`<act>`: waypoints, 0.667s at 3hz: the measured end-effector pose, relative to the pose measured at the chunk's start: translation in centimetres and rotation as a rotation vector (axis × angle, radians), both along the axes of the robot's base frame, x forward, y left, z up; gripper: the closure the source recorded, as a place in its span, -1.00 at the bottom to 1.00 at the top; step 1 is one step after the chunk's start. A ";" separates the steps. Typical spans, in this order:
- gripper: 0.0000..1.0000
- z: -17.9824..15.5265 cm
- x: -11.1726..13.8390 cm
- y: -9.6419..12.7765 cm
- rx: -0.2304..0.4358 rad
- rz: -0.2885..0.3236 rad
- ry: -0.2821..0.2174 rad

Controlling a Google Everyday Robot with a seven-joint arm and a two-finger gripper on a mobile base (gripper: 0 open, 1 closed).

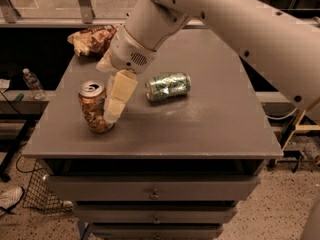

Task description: Pick orange can

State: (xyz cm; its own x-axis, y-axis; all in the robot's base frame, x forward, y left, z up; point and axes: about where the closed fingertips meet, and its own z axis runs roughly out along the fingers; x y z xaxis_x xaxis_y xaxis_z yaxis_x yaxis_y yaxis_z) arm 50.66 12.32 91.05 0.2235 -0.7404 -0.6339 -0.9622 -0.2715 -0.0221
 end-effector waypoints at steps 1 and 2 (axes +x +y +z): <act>-0.63 -0.2 -0.2 0.7 -0.007 0.019 0.017; -0.17 -0.3 -0.2 1.2 -0.008 0.026 0.036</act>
Offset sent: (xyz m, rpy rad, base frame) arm -0.0005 0.0134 -0.0027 -0.0095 0.0596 0.0302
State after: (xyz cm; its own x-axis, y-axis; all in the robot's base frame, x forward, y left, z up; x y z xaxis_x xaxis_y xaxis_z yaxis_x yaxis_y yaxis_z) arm 50.46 13.47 90.76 0.2202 -0.7396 -0.6360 -0.9548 -0.2968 0.0145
